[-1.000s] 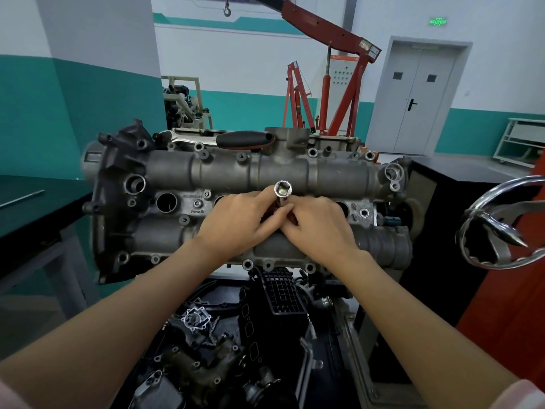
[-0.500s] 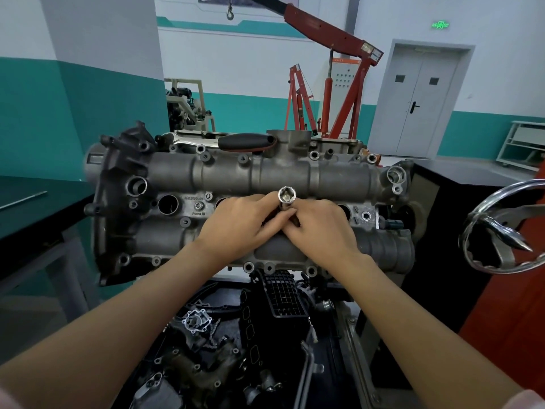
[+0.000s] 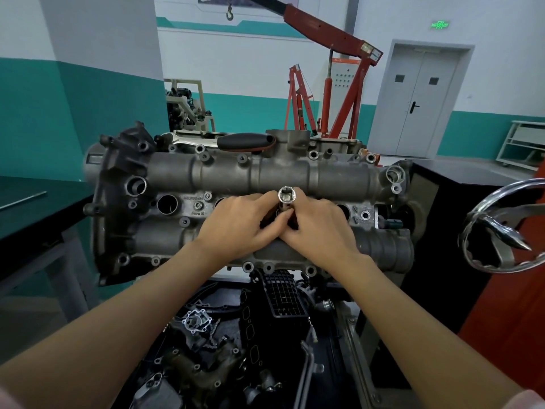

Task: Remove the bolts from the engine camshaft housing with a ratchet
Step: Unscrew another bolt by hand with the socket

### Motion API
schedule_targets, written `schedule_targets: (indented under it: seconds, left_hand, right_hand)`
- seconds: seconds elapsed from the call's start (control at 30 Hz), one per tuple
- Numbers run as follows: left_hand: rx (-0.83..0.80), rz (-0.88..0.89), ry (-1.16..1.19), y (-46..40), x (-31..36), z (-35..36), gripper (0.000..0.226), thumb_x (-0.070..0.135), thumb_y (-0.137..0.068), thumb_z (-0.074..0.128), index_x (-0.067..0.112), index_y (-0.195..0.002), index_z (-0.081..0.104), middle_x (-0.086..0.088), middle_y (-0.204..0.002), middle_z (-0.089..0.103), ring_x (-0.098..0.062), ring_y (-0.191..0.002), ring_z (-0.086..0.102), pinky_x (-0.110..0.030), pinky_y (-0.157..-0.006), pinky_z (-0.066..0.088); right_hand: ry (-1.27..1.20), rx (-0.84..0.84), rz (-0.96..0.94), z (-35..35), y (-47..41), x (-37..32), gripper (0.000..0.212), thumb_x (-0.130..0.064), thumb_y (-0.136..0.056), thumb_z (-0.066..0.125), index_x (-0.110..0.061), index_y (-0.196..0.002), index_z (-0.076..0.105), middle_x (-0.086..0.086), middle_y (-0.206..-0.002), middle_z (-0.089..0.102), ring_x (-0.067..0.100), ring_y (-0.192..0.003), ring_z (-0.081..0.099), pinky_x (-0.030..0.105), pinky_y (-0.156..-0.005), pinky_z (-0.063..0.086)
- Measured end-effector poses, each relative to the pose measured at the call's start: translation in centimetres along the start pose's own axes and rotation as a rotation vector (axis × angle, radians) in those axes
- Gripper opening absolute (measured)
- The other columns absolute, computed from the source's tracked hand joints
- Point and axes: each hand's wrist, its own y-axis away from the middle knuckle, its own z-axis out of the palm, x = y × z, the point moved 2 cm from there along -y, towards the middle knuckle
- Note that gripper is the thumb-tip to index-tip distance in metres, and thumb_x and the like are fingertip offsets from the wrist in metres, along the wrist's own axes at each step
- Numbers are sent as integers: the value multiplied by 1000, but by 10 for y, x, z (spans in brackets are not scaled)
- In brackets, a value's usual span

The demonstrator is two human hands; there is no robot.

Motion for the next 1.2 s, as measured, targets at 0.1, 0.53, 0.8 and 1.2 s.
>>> schedule_targets:
  seconds: [0.1,0.53,0.8,1.2]
  left_hand:
    - [-2,4,-15,-1,1,-1,57,49,-88,27,8,-91,66,-8,-71,66,-31,-59,62,-38,-48,47]
    - [23,-2,12,1,0,-1,55,48,-88,30,7,-91,66,-6,-73,67,-29,-60,63,-40,-49,49]
    - [11,-16,2,0,0,-2,58,50,-88,27,9,-91,67,-6,-75,68,-29,-64,64,-41,-52,49]
    - [20,5,12,0,2,-2,52,46,-87,33,7,-88,68,-7,-67,66,-28,-55,61,-37,-46,47]
  right_hand:
    - [-15,-14,26,-1,-1,0,27,-38,-87,47,-14,-95,56,1,-80,64,22,-76,59,27,-63,26]
    - [34,-16,-26,2,0,1,25,-33,-91,43,-11,-101,51,5,-87,66,26,-78,59,30,-69,31]
    - [19,-4,32,2,-2,2,26,-37,-88,48,-15,-93,59,4,-78,66,24,-78,60,27,-63,22]
    - [1,-10,10,2,0,0,24,-34,-88,48,-13,-94,39,3,-74,64,24,-69,59,27,-60,21]
